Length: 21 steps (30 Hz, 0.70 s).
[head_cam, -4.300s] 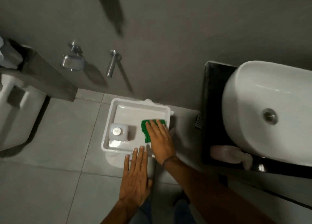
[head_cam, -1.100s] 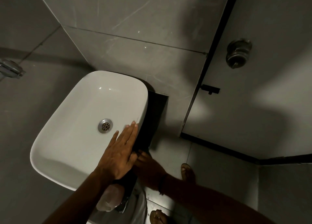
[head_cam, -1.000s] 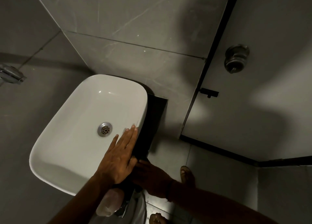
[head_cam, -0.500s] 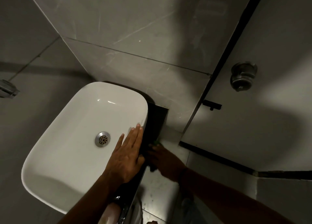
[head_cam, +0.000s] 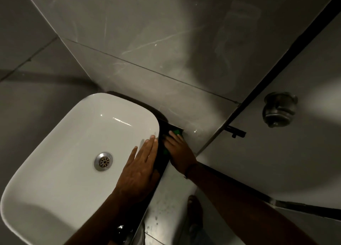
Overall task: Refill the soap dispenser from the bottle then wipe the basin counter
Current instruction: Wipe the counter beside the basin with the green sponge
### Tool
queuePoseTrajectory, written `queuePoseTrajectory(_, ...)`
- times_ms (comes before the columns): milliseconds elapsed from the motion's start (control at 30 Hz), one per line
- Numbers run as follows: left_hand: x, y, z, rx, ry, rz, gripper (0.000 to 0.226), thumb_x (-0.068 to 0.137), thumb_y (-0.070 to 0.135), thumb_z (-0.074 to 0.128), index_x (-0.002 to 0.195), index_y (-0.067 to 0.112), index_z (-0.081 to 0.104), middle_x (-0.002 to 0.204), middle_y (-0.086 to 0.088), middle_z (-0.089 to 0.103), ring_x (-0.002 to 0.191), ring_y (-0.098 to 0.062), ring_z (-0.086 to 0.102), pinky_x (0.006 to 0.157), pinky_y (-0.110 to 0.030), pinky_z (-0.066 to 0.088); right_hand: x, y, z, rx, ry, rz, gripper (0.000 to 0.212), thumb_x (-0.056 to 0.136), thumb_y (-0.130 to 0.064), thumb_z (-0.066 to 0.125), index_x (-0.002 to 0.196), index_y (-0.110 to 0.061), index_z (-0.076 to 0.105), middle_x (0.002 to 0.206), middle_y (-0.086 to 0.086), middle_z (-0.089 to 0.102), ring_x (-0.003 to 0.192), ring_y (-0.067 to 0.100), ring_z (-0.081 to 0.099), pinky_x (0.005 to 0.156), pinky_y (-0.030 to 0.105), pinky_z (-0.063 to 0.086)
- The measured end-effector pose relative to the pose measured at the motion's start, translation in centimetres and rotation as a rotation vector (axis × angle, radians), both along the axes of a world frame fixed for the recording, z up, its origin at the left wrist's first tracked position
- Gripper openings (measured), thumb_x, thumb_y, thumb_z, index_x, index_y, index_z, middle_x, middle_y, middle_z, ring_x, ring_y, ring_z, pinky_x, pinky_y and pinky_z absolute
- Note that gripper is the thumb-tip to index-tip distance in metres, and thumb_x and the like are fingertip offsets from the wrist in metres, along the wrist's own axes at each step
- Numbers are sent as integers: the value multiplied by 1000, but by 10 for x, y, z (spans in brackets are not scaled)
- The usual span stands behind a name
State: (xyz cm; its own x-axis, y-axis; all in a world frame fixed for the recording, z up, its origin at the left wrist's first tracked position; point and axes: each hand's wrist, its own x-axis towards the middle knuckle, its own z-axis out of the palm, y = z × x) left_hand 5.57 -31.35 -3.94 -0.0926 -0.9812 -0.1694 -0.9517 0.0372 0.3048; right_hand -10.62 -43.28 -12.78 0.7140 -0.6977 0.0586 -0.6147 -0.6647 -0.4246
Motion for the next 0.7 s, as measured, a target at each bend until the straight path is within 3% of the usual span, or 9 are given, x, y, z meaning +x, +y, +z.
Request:
queuePoseTrajectory(100, -1, -3, 0, -13, -2, 13, 78, 102, 37, 38, 166, 15, -1, 177, -9, 2, 164, -26, 3, 132, -50, 16, 21, -4, -3, 3, 14, -29, 42, 99, -17, 63, 140, -7, 61, 146, 12, 60, 146, 37, 43, 119, 54, 35)
queuePoseTrajectory(200, -2, -4, 4, -35, -17, 35, 80, 100, 30, 55, 166, 8, 16, 175, -12, 15, 161, -29, 15, 128, -53, 27, -3, -1, -12, -12, 80, 190, 56, 91, -4, 63, 146, -11, 54, 154, 8, 51, 152, 35, 32, 123, 53, 27)
queuePoseTrajectory(300, -6, -4, 4, -47, -29, 58, 84, 94, 25, 67, 165, 6, 26, 173, -13, 23, 159, -30, 24, 124, -54, 35, -19, -21, -10, -75, 52, 159, 55, 80, 6, 71, 133, -6, 66, 141, 12, 63, 144, 39, 45, 116, 57, 38)
queuePoseTrajectory(400, -6, -2, 3, -53, -28, 62, 84, 94, 27, 64, 166, 8, 25, 174, -11, 20, 161, -27, 23, 127, -52, 32, 15, -31, 1, -24, 43, -13, 41, 94, -6, 67, 134, -5, 66, 141, 14, 64, 142, 38, 48, 116, 56, 39)
queuePoseTrajectory(500, -6, 0, 9, 23, -65, 77, 91, 92, 33, 55, 169, 15, 8, 177, -6, 3, 164, -23, 5, 131, -52, 19, 33, -22, -2, 41, -7, 14, 40, 103, -18, 59, 143, -11, 59, 147, 9, 60, 144, 33, 46, 121, 51, 32)
queuePoseTrajectory(600, -20, 7, 19, 29, -93, 132, 97, 89, 40, 48, 168, 15, -2, 178, -7, -6, 165, -25, -5, 131, -53, 12, 8, -18, 1, 77, -13, 82, 44, 103, -6, 57, 146, -7, 54, 151, 11, 55, 144, 31, 46, 120, 47, 33)
queuePoseTrajectory(700, -52, 30, 24, -73, -41, 216, 96, 87, 39, 53, 168, 8, 11, 178, -11, 4, 165, -29, 3, 130, -56, 16, -26, 0, 15, 41, -95, 134, 52, 95, 9, 61, 146, -2, 53, 149, 15, 55, 140, 33, 50, 116, 49, 40)
